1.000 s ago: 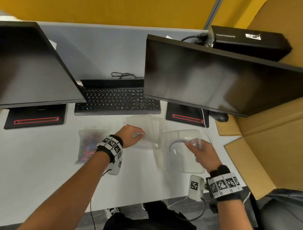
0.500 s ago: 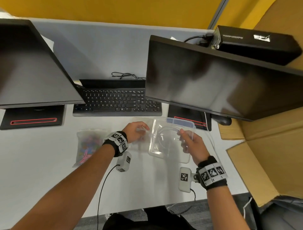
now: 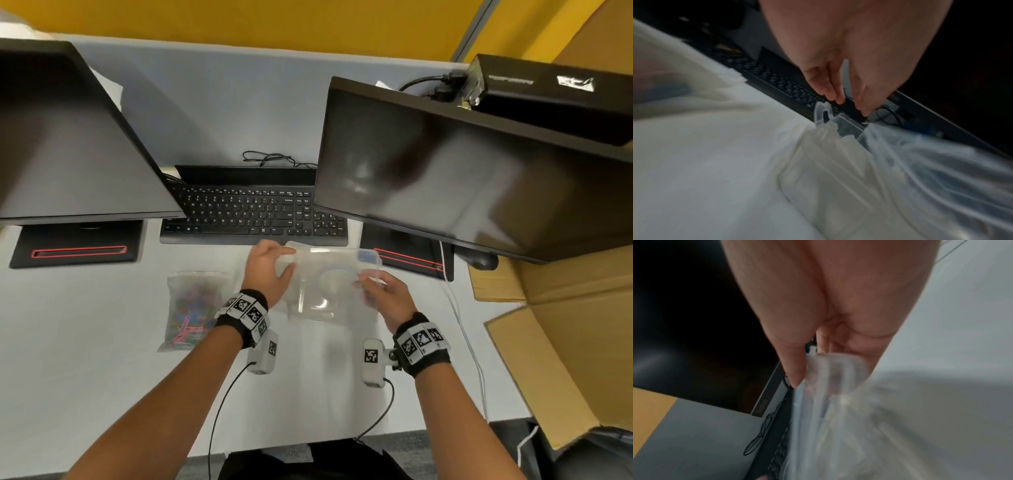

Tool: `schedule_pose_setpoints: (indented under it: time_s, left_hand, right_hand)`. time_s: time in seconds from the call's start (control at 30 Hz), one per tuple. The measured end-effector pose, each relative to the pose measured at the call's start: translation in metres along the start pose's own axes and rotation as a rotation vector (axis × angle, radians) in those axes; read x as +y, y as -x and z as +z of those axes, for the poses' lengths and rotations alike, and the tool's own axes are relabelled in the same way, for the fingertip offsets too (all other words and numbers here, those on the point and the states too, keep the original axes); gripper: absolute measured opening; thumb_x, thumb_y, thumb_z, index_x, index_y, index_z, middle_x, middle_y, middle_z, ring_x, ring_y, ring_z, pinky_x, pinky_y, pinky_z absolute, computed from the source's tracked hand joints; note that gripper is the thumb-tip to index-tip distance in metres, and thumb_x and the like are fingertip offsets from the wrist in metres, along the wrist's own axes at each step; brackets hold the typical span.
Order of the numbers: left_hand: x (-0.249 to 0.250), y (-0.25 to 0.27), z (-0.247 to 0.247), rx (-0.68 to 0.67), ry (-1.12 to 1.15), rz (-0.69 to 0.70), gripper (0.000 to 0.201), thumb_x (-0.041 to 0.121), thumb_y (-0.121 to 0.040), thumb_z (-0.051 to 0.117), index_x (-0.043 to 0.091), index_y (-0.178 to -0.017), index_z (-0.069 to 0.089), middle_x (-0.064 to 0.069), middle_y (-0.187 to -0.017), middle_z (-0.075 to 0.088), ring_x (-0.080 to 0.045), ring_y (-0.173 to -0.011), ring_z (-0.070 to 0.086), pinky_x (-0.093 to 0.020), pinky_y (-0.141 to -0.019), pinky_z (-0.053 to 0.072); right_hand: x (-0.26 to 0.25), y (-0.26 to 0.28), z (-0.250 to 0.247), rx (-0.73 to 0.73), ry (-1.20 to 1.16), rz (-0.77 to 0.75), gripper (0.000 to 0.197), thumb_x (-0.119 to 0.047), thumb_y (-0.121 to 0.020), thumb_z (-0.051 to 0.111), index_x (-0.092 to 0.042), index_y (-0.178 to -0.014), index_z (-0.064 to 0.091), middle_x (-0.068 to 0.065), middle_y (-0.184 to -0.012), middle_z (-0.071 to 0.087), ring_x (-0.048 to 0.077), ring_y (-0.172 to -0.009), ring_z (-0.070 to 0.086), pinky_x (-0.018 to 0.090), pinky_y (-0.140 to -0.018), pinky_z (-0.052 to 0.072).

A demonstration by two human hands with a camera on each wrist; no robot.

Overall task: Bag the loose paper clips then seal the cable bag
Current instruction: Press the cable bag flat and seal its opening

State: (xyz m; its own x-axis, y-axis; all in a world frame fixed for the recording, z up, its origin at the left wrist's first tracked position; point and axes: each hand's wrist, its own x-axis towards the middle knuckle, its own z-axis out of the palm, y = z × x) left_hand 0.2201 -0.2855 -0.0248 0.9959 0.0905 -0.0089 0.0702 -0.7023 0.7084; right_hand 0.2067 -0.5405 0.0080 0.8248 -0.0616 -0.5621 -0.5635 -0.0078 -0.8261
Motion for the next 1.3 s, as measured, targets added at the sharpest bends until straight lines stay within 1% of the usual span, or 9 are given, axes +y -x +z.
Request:
schedule_pose_setpoints:
  time_s: [0.1,0.23,0.37,0.5,0.67,0.77,0.93,1.07,1.3]
  left_hand:
    - [-0.006,0.005,-0.005,0.051,0.126,-0.204,0.035,0.024,-0.093,0.063,0.016,-0.127,0.061,-0.006,-0.123,0.052,-0.02,-0.111,0.052,-0.031,-0.101,0.041]
    - [-0.005,0.009,-0.006,-0.075,0.328,-0.4,0.039,0.024,-0.094,0.063,0.013,-0.131,0.058,-0.004,-0.101,0.064,-0.018,-0.088,0.061,-0.034,-0.091,0.053]
    - [-0.011,0.013,-0.004,-0.08,0.358,-0.409,0.035,0.018,-0.089,0.069,0.014,-0.124,0.063,0.001,-0.087,0.068,-0.016,-0.079,0.067,-0.03,-0.088,0.055]
    - [-0.012,0.014,-0.005,-0.094,0.431,-0.427,0.036,0.022,-0.086,0.073,0.021,-0.12,0.065,-0.001,-0.087,0.07,-0.025,-0.082,0.071,-0.041,-0.087,0.058]
    - [-0.009,0.025,0.0,-0.143,0.437,-0.4,0.035,0.02,-0.084,0.075,0.02,-0.118,0.067,0.007,-0.077,0.067,-0.026,-0.08,0.073,-0.046,-0.082,0.06]
    - [-0.005,0.029,0.001,-0.135,0.449,-0.416,0.034,0.019,-0.084,0.075,0.02,-0.117,0.067,0.006,-0.077,0.068,-0.026,-0.074,0.072,-0.047,-0.08,0.06]
    - [-0.005,0.03,0.002,-0.116,0.421,-0.431,0.037,0.024,-0.085,0.074,0.022,-0.121,0.067,0.006,-0.08,0.067,-0.024,-0.081,0.071,-0.044,-0.082,0.06]
    - [-0.002,0.033,0.0,-0.139,0.384,-0.402,0.041,0.02,-0.085,0.074,0.021,-0.124,0.064,0.003,-0.083,0.065,-0.022,-0.081,0.068,-0.036,-0.089,0.057]
    - [0.0,0.036,0.004,-0.156,0.278,-0.347,0.047,0.013,-0.087,0.07,0.019,-0.133,0.059,0.0,-0.095,0.057,-0.022,-0.085,0.059,-0.039,-0.096,0.052]
  right_hand:
    - [0.0,-0.01,0.01,-0.099,-0.126,0.052,0.03,-0.006,-0.089,0.064,-0.001,-0.119,0.059,0.021,-0.1,0.07,0.023,-0.08,0.066,0.028,-0.074,0.055]
    - [0.0,-0.013,0.027,-0.049,-0.166,0.036,0.037,0.003,-0.084,0.067,0.0,-0.12,0.056,0.027,-0.103,0.067,0.026,-0.076,0.07,0.029,-0.073,0.059]
    - [0.008,-0.015,0.036,0.149,-0.061,-0.069,0.034,-0.01,-0.076,0.08,-0.01,-0.106,0.065,0.018,-0.107,0.064,0.03,-0.076,0.073,0.042,-0.083,0.058]
    - [0.02,-0.014,0.041,0.291,0.11,-0.125,0.024,-0.025,-0.086,0.069,-0.016,-0.107,0.065,0.008,-0.104,0.066,0.018,-0.075,0.074,0.025,-0.071,0.055]
    - [0.023,-0.014,0.052,0.491,0.421,-0.191,0.027,-0.024,-0.095,0.054,-0.015,-0.116,0.068,0.009,-0.117,0.051,0.017,-0.089,0.054,0.018,-0.088,0.038]
    - [0.022,-0.01,0.053,0.57,0.533,-0.174,0.028,-0.032,-0.093,0.058,-0.022,-0.117,0.068,0.004,-0.119,0.048,0.023,-0.104,0.05,0.028,-0.093,0.041]
    - [0.018,-0.012,0.037,0.489,0.533,-0.1,0.04,-0.051,-0.08,0.068,-0.025,-0.111,0.061,0.0,-0.094,0.07,0.018,-0.086,0.063,0.031,-0.083,0.049]
    - [0.01,-0.009,0.028,0.434,0.644,-0.081,0.04,-0.057,-0.077,0.069,-0.023,-0.097,0.061,-0.002,-0.079,0.068,0.018,-0.078,0.063,0.025,-0.073,0.045]
    - [0.018,0.003,0.027,0.239,0.694,-0.224,0.034,-0.04,-0.088,0.062,-0.025,-0.12,0.058,0.003,-0.112,0.069,0.023,-0.09,0.068,0.033,-0.085,0.054]
